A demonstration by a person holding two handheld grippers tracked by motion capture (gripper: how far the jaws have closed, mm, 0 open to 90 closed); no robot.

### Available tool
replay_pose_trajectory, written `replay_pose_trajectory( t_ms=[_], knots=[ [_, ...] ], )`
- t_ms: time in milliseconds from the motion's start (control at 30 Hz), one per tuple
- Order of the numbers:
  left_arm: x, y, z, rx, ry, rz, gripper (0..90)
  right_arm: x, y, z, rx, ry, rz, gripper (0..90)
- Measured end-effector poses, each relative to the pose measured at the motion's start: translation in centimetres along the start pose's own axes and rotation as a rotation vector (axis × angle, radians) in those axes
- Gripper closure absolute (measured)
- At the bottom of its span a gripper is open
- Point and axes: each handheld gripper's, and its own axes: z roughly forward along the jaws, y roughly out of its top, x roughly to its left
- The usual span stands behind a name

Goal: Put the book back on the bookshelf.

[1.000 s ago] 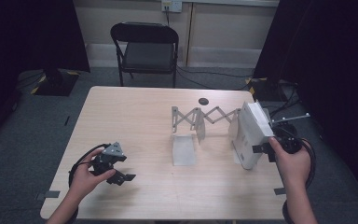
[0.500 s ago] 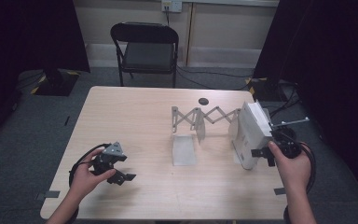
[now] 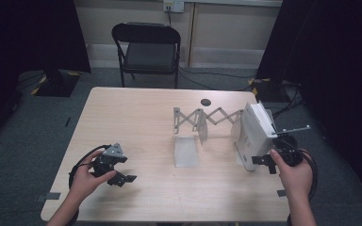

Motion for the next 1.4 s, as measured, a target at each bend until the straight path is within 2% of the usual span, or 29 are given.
replay_pose_trajectory(
  t_ms=[300, 733, 1400],
  knots=[
    [0.0, 0.1, 0.1, 0.004, -0.002, 0.002, 15.0, 0.9, -0.9, 1.1, 0.006, 0.024, -0.008, 18.2],
    [0.0, 0.0, 0.0, -0.002, -0.003, -0.004, 15.0, 2.4, -1.3, 2.5, 0.015, 0.060, -0.050, 18.3],
    [0.0, -0.1, 0.1, 0.003, -0.008, -0.004, 15.0, 3.6, -1.8, 4.2, 0.019, 0.109, -0.075, 18.4]
  ],
)
